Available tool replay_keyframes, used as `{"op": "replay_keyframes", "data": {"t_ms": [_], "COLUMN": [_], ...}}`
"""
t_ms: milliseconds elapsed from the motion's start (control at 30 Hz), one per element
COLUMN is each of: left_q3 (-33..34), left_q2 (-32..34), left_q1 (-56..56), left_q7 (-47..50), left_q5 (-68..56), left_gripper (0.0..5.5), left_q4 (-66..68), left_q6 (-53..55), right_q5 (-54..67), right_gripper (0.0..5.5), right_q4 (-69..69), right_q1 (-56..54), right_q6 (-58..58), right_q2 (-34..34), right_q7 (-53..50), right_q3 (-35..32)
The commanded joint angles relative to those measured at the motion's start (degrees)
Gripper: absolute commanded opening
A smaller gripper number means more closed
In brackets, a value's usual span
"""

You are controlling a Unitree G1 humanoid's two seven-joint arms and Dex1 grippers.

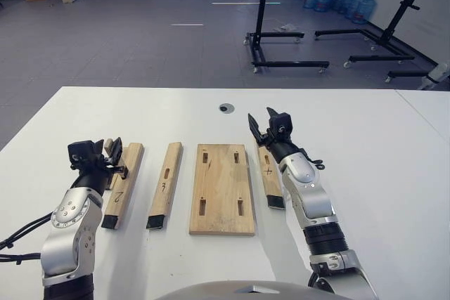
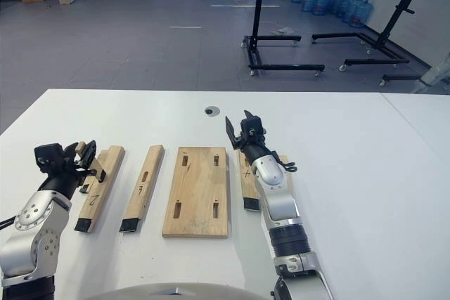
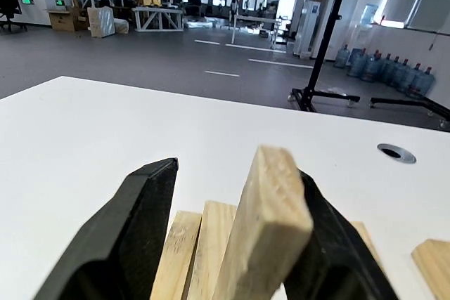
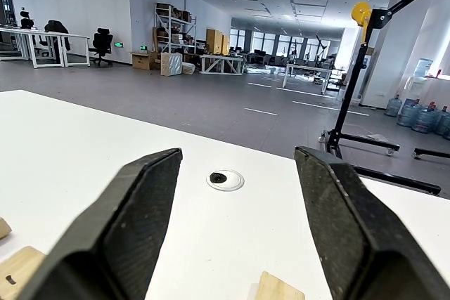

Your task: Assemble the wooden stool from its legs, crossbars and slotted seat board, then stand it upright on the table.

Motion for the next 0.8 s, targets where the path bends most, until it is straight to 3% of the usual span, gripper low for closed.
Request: {"op": "replay_keyframes", "data": {"t_ms": [33,233,567,800], "left_q3": [1.3,2.7,1.7,-4.0], "left_q2": [0.8,3.5,5.4,7.1], "left_q1": [-3.0,-12.0,-17.5,-10.4], "left_q7": [1.4,3.8,3.8,-1.2], "left_q5": [-1.0,-3.8,-3.2,3.9], "left_gripper": [2.18,2.18,2.18,2.18], "left_q4": [-2.5,-7.1,-5.5,4.6], "left_q6": [1.4,5.7,6.3,3.3], "right_q5": [0.1,0.5,0.1,1.4], "right_gripper": [2.93,2.93,2.93,2.93], "right_q4": [0.9,0.9,2.5,2.1], "right_q1": [-1.0,-1.5,-2.5,-2.7], "right_q6": [-0.3,-0.9,-2.0,-1.1], "right_q2": [0.0,0.4,0.6,0.6], "right_q7": [0.2,0.5,0.3,2.6], "right_q3": [-0.2,-0.1,0.0,0.5]}}
